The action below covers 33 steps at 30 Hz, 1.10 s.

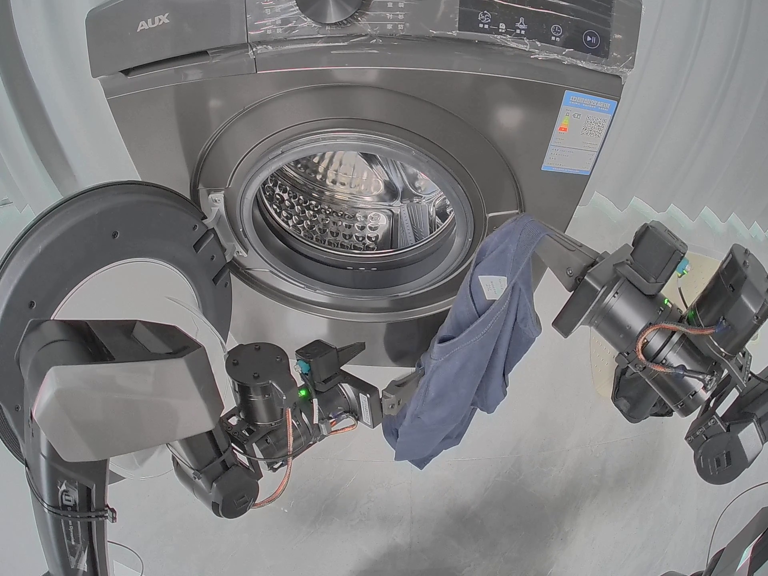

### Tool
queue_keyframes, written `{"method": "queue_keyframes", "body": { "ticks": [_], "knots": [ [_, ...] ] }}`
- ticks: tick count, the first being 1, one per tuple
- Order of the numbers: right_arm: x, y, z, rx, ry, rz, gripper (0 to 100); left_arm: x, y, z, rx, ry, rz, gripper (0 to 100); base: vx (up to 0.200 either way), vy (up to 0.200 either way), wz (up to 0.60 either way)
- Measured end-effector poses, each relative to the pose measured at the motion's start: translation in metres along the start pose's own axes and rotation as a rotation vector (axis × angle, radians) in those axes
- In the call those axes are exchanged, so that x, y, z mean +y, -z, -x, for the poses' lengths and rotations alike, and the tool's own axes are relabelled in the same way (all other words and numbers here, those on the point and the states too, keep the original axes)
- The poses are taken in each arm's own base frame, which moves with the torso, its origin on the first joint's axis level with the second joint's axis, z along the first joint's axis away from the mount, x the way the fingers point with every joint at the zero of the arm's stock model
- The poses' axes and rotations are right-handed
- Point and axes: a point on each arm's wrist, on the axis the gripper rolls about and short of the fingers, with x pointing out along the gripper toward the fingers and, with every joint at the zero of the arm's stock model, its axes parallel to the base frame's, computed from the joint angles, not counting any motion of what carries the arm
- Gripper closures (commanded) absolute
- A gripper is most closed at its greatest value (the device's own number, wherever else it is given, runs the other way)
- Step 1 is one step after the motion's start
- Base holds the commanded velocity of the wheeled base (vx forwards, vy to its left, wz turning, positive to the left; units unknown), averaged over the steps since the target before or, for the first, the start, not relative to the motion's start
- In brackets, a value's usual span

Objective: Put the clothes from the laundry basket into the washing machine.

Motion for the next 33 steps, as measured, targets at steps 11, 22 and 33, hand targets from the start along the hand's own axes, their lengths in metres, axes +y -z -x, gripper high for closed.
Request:
{"method": "queue_keyframes", "body": {
  "ticks": [11, 22, 33],
  "knots": [
    [-0.006, -0.002, -0.002, -0.011, 0.023, 0.001, 100, -0.002, -0.004, 0.015, 0.02, 0.01, -0.008, 0, 0.0, 0.0, 0.0],
    [-0.011, -0.002, -0.003, -0.015, 0.044, 0.006, 100, -0.013, -0.007, 0.039, 0.07, 0.101, -0.068, 0, 0.0, 0.0, 0.0],
    [-0.008, 0.0, -0.003, -0.008, 0.038, 0.002, 100, -0.017, -0.02, 0.018, -0.016, 0.135, -0.087, 0, 0.0, 0.0, 0.0]
  ]
}}
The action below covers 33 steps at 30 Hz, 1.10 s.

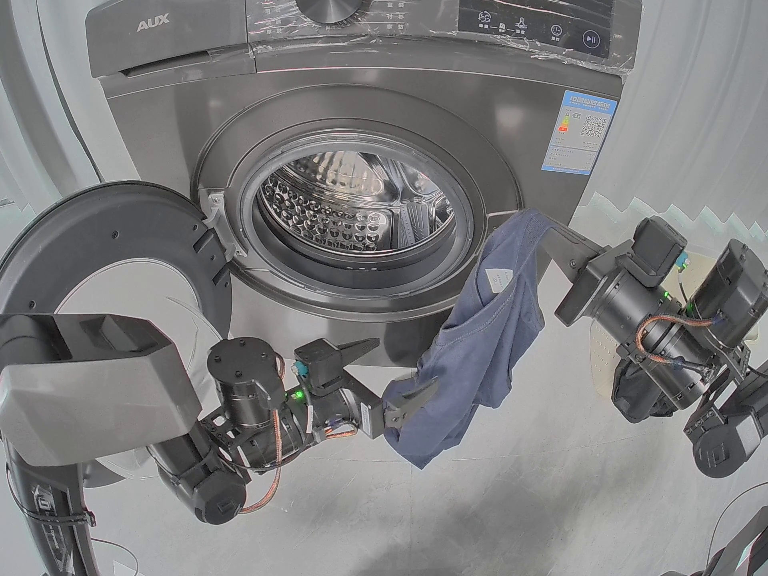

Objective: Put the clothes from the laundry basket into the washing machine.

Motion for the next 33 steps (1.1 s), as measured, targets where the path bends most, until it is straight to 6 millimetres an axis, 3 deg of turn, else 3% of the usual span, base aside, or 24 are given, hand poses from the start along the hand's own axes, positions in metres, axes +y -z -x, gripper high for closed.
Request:
{"method": "queue_keyframes", "body": {
  "ticks": [10, 24, 25, 33],
  "knots": [
    [0.001, 0.003, 0.0, 0.011, -0.002, -0.002, 100, 0.002, 0.003, -0.026, -0.046, 0.012, -0.01, 0, 0.0, 0.0, 0.0],
    [0.0, 0.005, 0.0, 0.018, -0.002, -0.003, 100, -0.004, 0.009, -0.044, -0.068, 0.038, -0.016, 0, 0.0, 0.0, 0.0],
    [0.0, 0.005, 0.0, 0.018, -0.002, -0.003, 100, -0.004, 0.009, -0.046, -0.071, 0.039, -0.019, 100, 0.0, 0.0, 0.0],
    [0.001, 0.005, 0.0, 0.019, -0.002, -0.003, 100, -0.002, 0.01, -0.053, -0.089, 0.023, -0.021, 100, 0.0, 0.0, 0.0]
  ]
}}
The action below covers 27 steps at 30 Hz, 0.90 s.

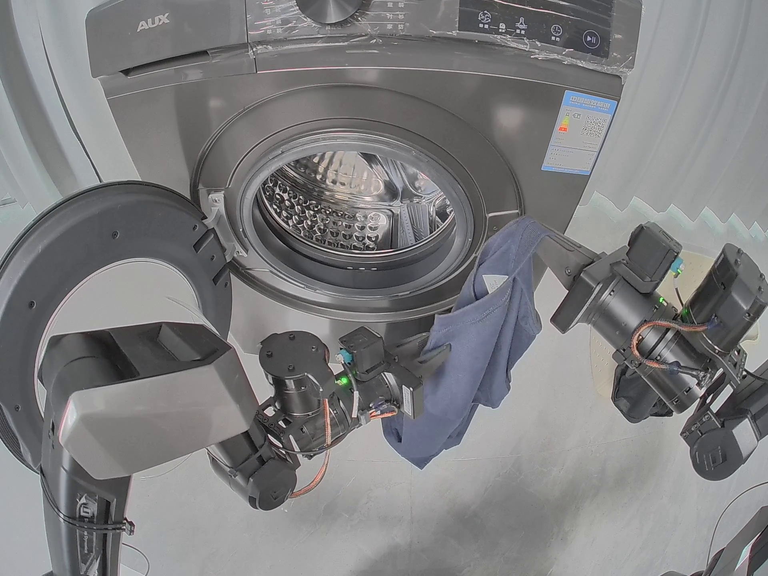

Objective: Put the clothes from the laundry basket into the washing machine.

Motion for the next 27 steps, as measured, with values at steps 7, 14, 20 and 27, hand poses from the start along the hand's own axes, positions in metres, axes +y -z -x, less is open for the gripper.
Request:
{"method": "queue_keyframes", "body": {
  "ticks": [7, 14, 20, 27],
  "knots": [
    [0.0, 0.0, 0.0, 0.001, 0.0, 0.0, 100, 0.001, -0.007, 0.001, -0.017, -0.013, 0.023, 100, 0.0, 0.0, 0.0],
    [-0.001, 0.002, 0.002, 0.008, 0.003, 0.0, 100, 0.006, -0.031, 0.029, -0.021, -0.053, 0.027, 100, 0.0, 0.0, 0.0],
    [0.0, 0.003, 0.003, 0.016, 0.001, 0.0, 100, 0.008, -0.058, 0.063, -0.036, -0.111, 0.023, 100, 0.0, 0.0, 0.0],
    [0.004, 0.005, 0.004, 0.025, -0.015, -0.006, 100, 0.012, -0.092, 0.103, -0.095, -0.181, 0.01, 100, 0.0, 0.0, 0.0]
  ]
}}
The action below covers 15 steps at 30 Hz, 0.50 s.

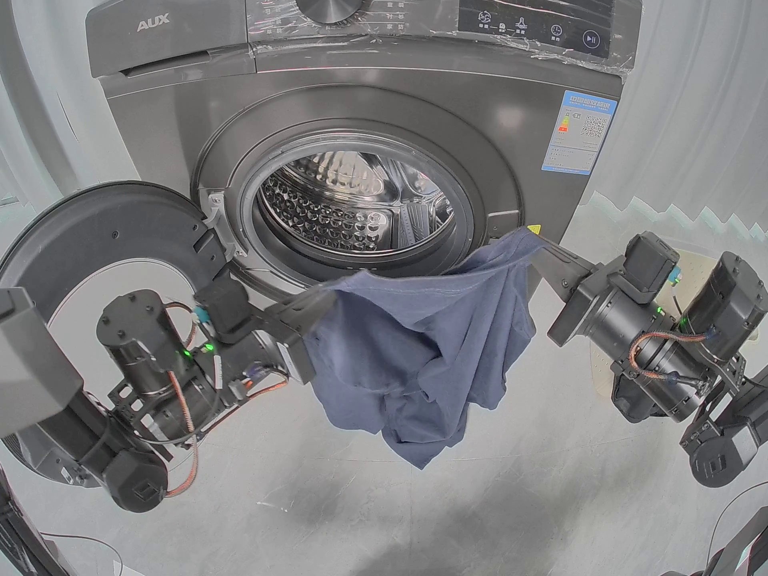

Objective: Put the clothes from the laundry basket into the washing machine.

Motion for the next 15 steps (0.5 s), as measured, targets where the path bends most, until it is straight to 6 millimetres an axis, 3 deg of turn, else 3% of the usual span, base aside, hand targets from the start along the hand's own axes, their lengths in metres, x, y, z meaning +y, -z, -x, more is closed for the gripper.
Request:
{"method": "queue_keyframes", "body": {
  "ticks": [15],
  "knots": [
    [0.017, -0.001, -0.002, -0.011, -0.052, -0.029, 100, 0.019, -0.069, 0.04, -0.211, -0.105, -0.076, 100, 0.0, 0.0, 0.0]
  ]
}}
